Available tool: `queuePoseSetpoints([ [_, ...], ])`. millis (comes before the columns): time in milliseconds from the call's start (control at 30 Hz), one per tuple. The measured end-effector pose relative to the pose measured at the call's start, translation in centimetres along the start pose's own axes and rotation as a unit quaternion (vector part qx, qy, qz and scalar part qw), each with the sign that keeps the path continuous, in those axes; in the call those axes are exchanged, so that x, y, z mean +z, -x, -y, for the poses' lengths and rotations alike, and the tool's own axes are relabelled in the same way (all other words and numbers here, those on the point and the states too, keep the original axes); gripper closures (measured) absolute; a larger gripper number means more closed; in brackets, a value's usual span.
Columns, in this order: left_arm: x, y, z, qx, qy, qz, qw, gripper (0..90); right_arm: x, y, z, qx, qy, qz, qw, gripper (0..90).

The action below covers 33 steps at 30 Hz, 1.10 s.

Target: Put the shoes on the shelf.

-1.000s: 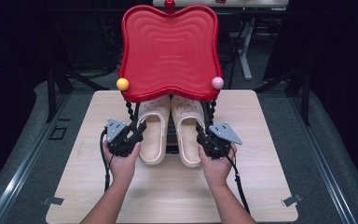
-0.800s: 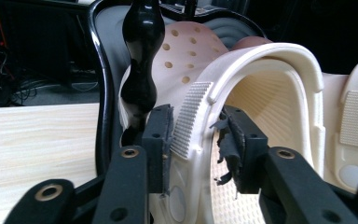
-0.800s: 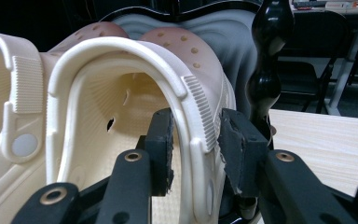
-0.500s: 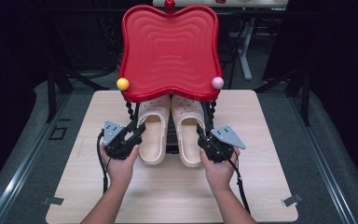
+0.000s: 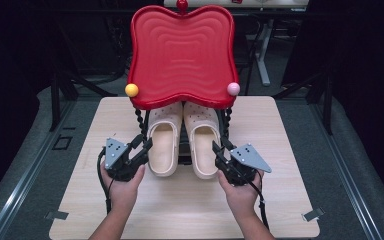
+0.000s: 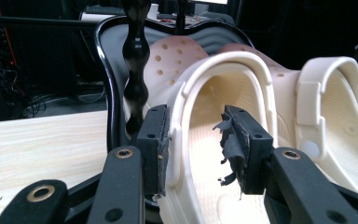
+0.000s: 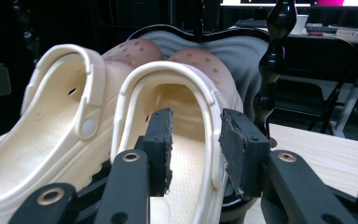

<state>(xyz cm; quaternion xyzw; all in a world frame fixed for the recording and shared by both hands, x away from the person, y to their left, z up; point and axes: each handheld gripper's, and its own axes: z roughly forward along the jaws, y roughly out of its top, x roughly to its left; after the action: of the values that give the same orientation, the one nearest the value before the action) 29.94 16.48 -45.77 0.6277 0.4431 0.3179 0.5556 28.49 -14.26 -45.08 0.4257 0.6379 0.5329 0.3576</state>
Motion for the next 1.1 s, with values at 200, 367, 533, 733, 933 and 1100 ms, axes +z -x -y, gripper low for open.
queuePoseSetpoints([
  [200,-1.5,0.1,0.9,0.014,-0.013,0.001,0.9998,61.2,-1.4,-0.2,0.3,0.001,-0.007,-0.011,0.9999,64.0],
  [367,-2.7,0.3,1.8,0.02,-0.024,-0.003,0.9995,61.4,-2.3,-0.5,0.7,0.001,-0.014,-0.018,0.9998,65.8],
  [533,-3.6,0.8,3.1,0.001,-0.029,-0.003,0.9996,62.3,-3.5,-1.2,1.8,0.009,-0.016,-0.019,0.9997,68.5],
  [733,-4.1,1.9,5.1,-0.008,-0.036,-0.003,0.9993,65.8,-4.2,-1.7,3.8,0.018,-0.031,-0.013,0.9993,72.2],
  [933,-4.2,2.8,6.6,-0.014,-0.048,0.012,0.9987,74.7,-4.3,-1.9,5.4,0.014,-0.053,-0.011,0.9984,84.5],
  [1100,-3.9,2.9,7.5,-0.018,-0.064,0.022,0.9975,83.7,-4.6,-1.9,6.3,0.012,-0.067,-0.008,0.9976,89.2],
])
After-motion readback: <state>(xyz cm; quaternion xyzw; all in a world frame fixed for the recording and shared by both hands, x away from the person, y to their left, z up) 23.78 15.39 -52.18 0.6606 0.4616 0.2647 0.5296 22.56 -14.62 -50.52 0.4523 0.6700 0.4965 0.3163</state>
